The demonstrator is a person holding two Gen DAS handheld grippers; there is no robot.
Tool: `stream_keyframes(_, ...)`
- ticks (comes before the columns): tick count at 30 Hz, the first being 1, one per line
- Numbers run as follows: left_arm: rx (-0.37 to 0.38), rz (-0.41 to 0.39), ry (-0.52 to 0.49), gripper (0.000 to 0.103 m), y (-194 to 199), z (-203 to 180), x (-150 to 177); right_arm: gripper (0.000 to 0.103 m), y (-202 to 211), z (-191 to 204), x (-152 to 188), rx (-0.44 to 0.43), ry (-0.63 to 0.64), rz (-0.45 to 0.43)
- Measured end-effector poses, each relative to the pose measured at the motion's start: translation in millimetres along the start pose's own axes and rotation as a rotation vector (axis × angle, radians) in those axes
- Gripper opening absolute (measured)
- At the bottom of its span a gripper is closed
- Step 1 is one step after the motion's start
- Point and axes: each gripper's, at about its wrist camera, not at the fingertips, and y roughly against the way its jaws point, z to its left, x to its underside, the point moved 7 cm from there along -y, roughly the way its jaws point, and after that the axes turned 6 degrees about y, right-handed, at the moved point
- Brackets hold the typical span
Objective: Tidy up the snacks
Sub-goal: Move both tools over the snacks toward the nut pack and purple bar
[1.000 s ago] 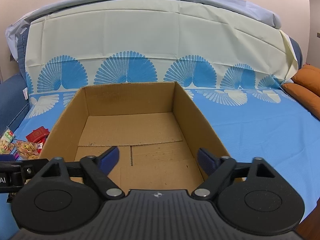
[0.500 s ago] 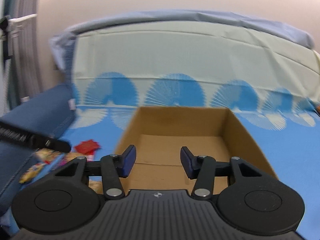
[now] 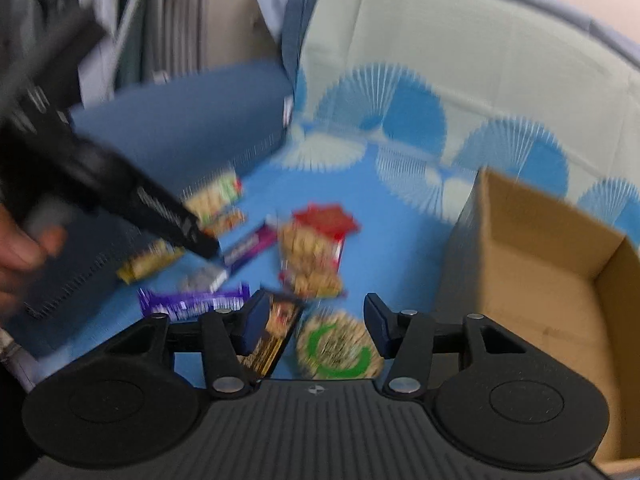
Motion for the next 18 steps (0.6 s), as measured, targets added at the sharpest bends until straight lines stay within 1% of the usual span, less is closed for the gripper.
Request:
stream_keyframes(1,-0.005,0.009,-0.005,0.032,-2.8,1.1,1.2,0.057,-13.2,6.4,3.1,0.018,0.008,0.027)
stream_keyframes(3,-0.011,0.028,-0.012,0.032,-7.4,2.5,3.2,0.064,-29.5,5.6,12.3,0.050,0.032,0.058)
stream_keyframes(4,-0.013,0.040,-0.021,0.034,-11.2,4.2,5.5,0.066,-39.3,5.9,16.2,0.076,0.054,0.078)
stream_keyframes(5,-0.018,0.052,-0.034,0.036,-15.4,3.5,6.8,0.066,-43.7,4.4,24.3,0.100,0.062,0.113)
stream_keyframes(7,-0.033,0.078,-0.067,0.041,-23.4,2.8,11.3,0.066,-51.2,7.7,32.5,0.090,0.048,0.142)
stream_keyframes(9,-0.051,0.098,-0.095,0.042,-30.1,2.6,14.4,0.066,-58.2,13.9,39.2,0.093,0.081,0.170)
stream_keyframes(10,-0.059,0.108,-0.106,0.042,-33.2,3.1,15.8,0.065,-60.2,16.6,42.6,0.096,0.104,0.174)
stream_keyframes(12,-0.067,0.116,-0.111,0.043,-36.1,4.6,17.3,0.062,-63.7,19.5,48.7,0.119,0.148,0.151)
stream_keyframes(13,-0.065,0.118,-0.110,0.043,-37.3,4.8,17.2,0.053,-65.7,19.0,51.6,0.141,0.170,0.156)
stream_keyframes(14,-0.062,0.119,-0.109,0.043,-37.6,5.1,17.1,0.049,-68.8,18.4,54.5,0.134,0.179,0.173)
stream_keyframes(15,-0.061,0.118,-0.108,0.043,-37.9,4.8,16.7,0.045,-67.1,17.6,55.3,0.127,0.174,0.161)
stream_keyframes(17,-0.059,0.118,-0.106,0.043,-37.9,4.8,16.0,0.029,-62.2,20.3,56.4,0.130,0.219,0.129)
stream_keyframes(18,-0.059,0.120,-0.105,0.043,-38.2,5.1,16.0,0.026,-60.2,23.3,56.8,0.126,0.247,0.113)
